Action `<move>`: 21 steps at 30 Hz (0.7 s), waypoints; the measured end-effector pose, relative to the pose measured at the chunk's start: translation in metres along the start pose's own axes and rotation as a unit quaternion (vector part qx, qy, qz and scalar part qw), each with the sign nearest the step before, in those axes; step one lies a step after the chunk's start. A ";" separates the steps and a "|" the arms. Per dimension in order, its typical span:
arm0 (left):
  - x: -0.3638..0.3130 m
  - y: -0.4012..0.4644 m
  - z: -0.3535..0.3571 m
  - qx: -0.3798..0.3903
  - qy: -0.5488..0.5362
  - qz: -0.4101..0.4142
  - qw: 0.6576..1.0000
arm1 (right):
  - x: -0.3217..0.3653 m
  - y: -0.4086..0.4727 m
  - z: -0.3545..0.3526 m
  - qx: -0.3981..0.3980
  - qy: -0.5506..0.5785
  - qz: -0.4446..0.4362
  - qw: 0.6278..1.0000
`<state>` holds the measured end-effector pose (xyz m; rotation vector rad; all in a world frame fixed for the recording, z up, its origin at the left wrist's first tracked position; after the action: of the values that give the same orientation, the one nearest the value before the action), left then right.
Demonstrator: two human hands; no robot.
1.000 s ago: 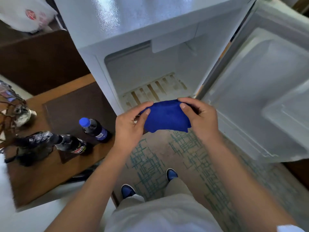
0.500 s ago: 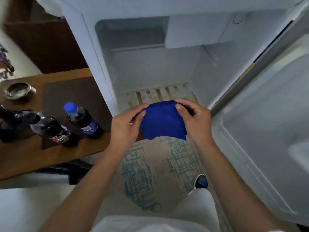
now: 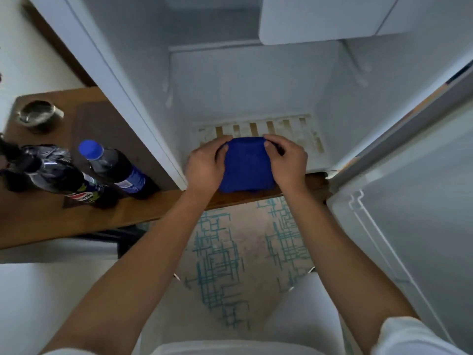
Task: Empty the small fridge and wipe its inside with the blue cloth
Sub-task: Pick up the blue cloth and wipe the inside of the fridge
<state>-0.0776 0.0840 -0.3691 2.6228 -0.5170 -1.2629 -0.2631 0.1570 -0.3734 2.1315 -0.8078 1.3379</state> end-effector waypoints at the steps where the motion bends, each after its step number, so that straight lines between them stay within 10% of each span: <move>1: 0.000 0.004 0.004 -0.001 -0.001 -0.011 1.000 | 0.000 0.004 0.003 0.000 -0.006 0.000 1.000; 21: 0.022 0.023 0.044 0.097 0.177 0.011 0.979 | -0.038 0.023 0.046 0.178 -0.390 -0.093 0.898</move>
<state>-0.1041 0.0539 -0.4052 2.9025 -0.6275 -0.7410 -0.2633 0.1179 -0.4240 3.0082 -0.6307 0.5155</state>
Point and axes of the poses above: each hand's wrist, its own y-axis towards the middle knuckle, its own z-axis out of the palm, x = y × z, the point moved 4 cm from there along y, towards the middle knuckle, and after that the axes turned 9 degrees about -x, right-handed, at the moved point
